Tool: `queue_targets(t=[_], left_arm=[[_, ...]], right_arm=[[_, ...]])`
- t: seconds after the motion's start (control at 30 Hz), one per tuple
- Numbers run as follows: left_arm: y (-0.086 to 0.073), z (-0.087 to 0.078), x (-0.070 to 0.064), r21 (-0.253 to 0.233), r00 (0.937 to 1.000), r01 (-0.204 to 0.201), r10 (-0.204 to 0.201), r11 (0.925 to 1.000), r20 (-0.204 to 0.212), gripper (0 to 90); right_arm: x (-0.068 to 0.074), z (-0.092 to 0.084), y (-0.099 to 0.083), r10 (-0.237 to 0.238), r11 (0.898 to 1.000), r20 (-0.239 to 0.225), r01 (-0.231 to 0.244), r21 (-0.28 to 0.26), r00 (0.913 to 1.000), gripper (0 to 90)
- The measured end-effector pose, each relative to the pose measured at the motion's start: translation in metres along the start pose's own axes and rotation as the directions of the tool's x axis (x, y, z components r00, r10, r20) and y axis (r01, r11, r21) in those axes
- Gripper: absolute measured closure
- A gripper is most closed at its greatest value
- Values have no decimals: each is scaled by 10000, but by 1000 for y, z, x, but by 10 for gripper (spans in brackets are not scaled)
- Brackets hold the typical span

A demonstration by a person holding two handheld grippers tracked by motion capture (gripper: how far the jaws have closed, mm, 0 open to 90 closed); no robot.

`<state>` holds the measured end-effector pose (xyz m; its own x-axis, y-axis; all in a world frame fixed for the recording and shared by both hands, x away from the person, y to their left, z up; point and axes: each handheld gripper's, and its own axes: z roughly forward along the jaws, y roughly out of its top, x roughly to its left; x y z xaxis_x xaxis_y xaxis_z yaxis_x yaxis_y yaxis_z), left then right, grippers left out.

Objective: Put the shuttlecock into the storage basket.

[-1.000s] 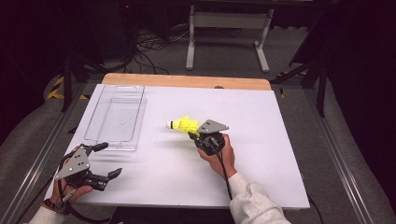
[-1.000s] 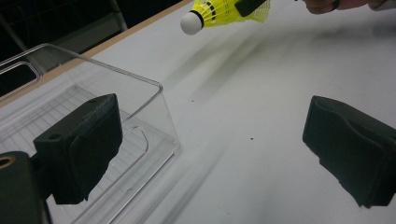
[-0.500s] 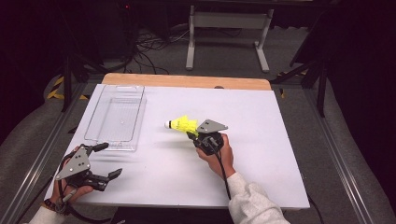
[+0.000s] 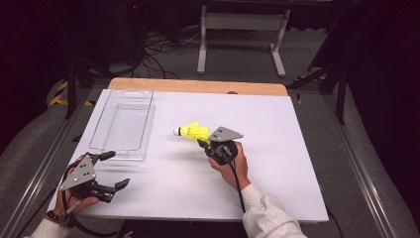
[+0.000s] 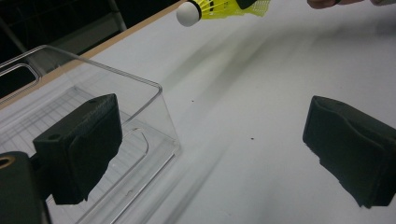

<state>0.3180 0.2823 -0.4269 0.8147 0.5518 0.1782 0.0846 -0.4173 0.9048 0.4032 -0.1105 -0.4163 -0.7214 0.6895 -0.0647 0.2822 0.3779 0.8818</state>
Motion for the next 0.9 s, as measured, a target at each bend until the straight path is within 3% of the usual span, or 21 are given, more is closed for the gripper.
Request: queue_targets(t=[0.9], left_arm=[[2,2,-1,-129,9999,29,-28,9999,108,55]], right_arm=[[12,13,26,-37,9992,-249,27,-391,9997,875]])
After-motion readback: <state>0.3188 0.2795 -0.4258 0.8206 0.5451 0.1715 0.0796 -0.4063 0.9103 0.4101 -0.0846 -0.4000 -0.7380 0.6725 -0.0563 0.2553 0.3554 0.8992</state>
